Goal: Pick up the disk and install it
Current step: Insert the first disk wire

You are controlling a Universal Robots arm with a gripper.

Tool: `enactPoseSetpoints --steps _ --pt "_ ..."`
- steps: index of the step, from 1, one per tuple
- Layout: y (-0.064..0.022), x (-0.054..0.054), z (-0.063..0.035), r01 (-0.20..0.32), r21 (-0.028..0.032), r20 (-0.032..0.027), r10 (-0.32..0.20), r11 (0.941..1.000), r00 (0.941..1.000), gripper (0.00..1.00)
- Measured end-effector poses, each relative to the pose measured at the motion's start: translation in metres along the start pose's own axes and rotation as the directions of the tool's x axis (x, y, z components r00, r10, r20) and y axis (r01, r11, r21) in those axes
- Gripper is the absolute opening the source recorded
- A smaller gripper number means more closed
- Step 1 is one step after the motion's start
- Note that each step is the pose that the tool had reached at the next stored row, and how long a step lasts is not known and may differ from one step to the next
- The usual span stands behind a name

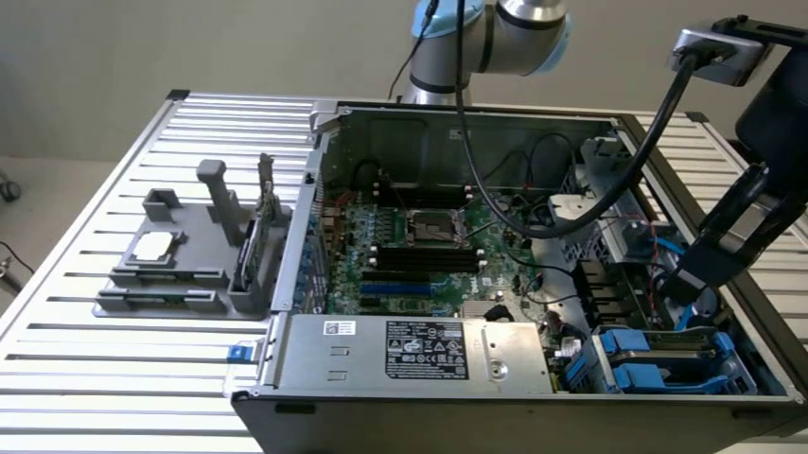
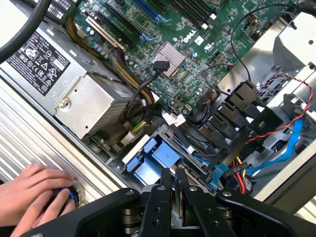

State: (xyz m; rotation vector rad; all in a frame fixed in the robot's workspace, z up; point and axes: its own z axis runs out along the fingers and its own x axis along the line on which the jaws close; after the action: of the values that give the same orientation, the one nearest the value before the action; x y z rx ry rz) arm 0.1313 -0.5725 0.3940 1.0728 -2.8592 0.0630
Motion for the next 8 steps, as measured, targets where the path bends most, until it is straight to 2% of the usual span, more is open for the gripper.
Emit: enactPoseSetpoints --steps 3,8 --pt "0.0001 0.0 0.0 -0.01 -0.0012 0.0001 0.01 1.0 1.0 0.18" --pt "0.0 0.0 0.0 -0.073 -0.01 0.0017 0.073 0.9973 0.9973 0.18"
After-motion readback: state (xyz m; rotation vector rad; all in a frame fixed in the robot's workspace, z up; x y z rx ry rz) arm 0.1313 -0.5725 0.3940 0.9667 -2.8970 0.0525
